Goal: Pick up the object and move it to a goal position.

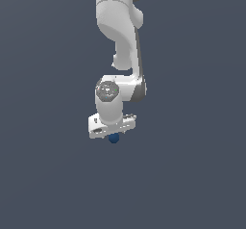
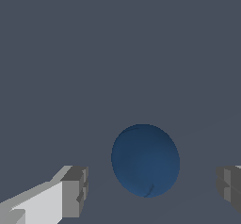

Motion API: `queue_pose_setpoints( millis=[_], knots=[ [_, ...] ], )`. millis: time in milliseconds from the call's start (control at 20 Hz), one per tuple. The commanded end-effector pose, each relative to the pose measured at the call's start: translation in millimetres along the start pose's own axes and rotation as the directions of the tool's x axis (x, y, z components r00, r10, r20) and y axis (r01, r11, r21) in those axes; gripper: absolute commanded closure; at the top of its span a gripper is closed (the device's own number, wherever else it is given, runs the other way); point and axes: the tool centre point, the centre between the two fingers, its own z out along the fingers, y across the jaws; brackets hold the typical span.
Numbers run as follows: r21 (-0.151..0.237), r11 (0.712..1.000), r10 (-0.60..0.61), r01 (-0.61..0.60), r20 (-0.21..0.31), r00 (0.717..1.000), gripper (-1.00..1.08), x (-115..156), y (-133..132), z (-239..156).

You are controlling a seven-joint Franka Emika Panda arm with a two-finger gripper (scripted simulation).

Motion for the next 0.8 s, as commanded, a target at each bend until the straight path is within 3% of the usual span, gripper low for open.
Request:
queue_pose_setpoints(
  millis=[0,400,450,750],
  knots=[
    [0.000,1.000,-0.001,0.001,0.001,1.000,-0.92,-0.9,-0.1,14.5],
    [0.000,1.000,-0.002,0.002,0.001,1.000,-0.92,0.3,0.4,33.6],
    [0.000,1.000,-0.002,0.002,0.001,1.000,1.08,0.3,0.4,33.6],
    [0.000,1.000,-0.002,0.002,0.001,1.000,1.08,0.3,0.4,33.6]
  ],
)
